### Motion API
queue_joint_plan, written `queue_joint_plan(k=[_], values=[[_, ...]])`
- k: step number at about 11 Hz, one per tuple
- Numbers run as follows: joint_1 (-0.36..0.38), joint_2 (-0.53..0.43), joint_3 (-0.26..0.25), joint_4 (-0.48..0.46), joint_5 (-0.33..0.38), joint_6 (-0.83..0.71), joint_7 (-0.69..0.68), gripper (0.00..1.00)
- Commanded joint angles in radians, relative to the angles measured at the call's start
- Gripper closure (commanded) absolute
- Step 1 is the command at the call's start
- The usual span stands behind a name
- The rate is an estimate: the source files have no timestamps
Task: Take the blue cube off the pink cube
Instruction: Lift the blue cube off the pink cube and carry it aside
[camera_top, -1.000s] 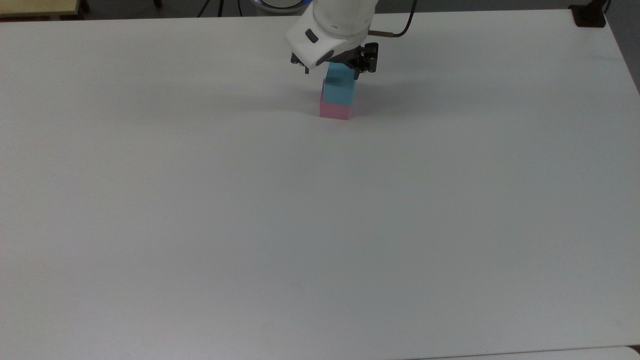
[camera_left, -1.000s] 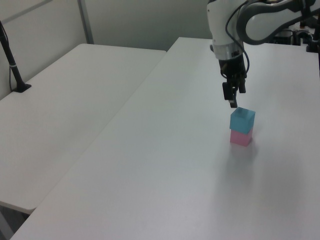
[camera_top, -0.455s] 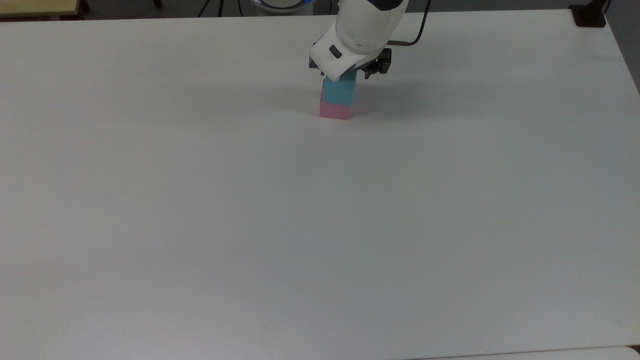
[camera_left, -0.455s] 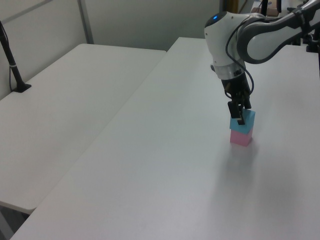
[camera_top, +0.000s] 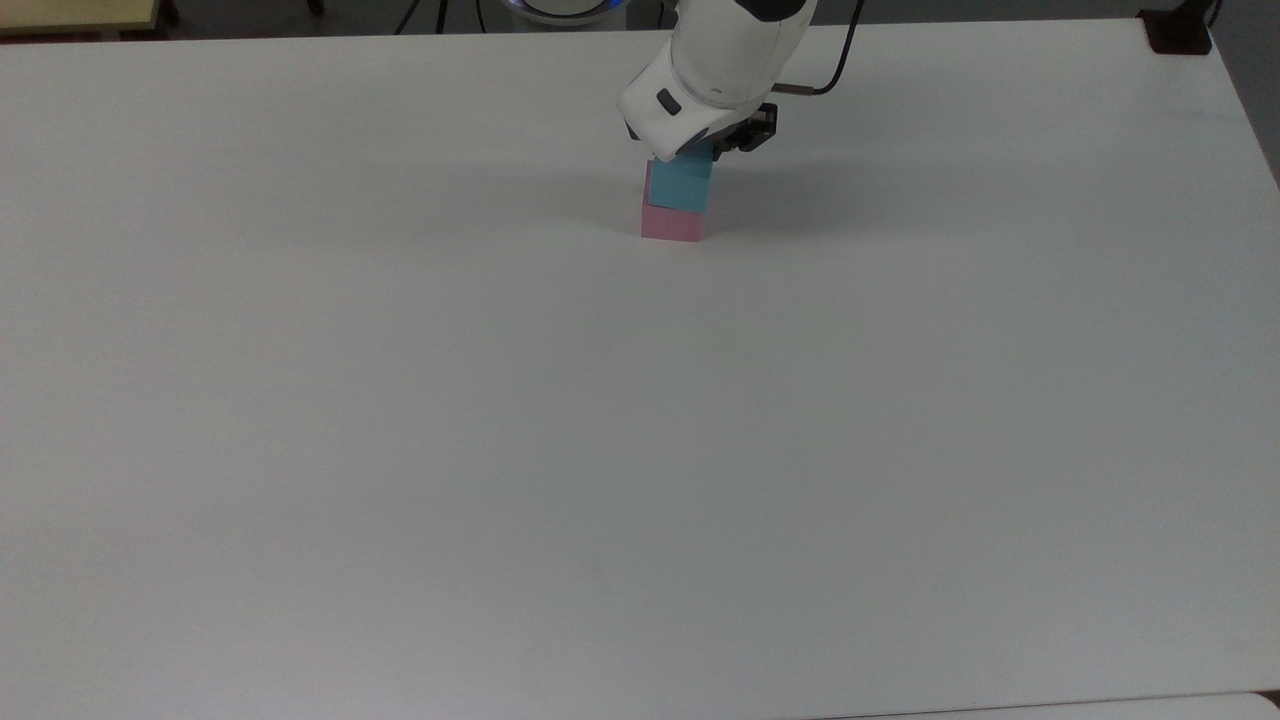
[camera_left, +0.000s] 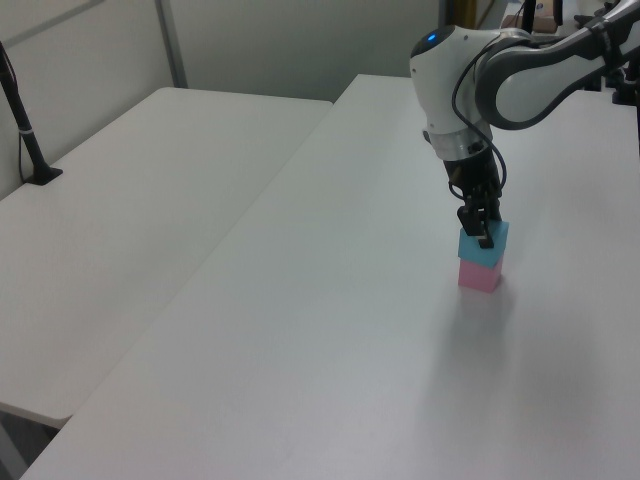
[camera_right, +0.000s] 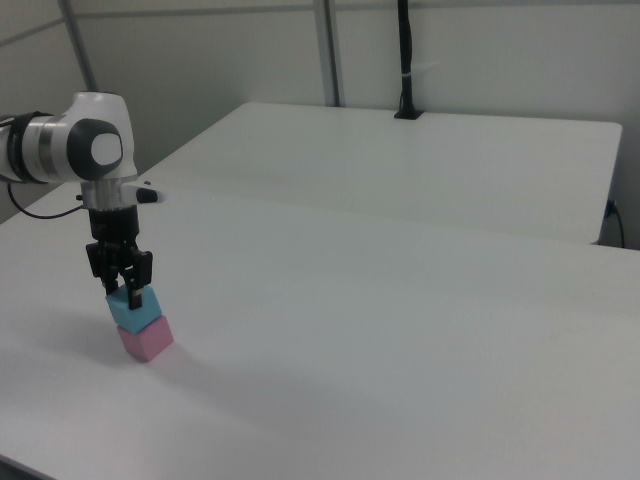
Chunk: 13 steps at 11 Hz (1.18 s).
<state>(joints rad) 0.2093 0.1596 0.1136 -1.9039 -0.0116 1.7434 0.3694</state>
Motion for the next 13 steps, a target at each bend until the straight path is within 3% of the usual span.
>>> queue_joint_plan(k=[1, 4, 8, 10, 13], values=[[-0.039, -0.06, 0.004, -0.001, -0.05, -0.056, -0.076, 0.44], [-0.143, -0.049, 0.001, -0.001, -0.128, -0.03, -0.217, 0.44], [-0.283, 0.018, -0.003, 0.002, -0.146, 0.132, -0.29, 0.44], [-0.304, 0.092, -0.003, 0.006, -0.146, 0.207, -0.335, 0.43], [-0.307, 0.129, -0.003, 0.012, -0.146, 0.225, -0.415, 0.43]])
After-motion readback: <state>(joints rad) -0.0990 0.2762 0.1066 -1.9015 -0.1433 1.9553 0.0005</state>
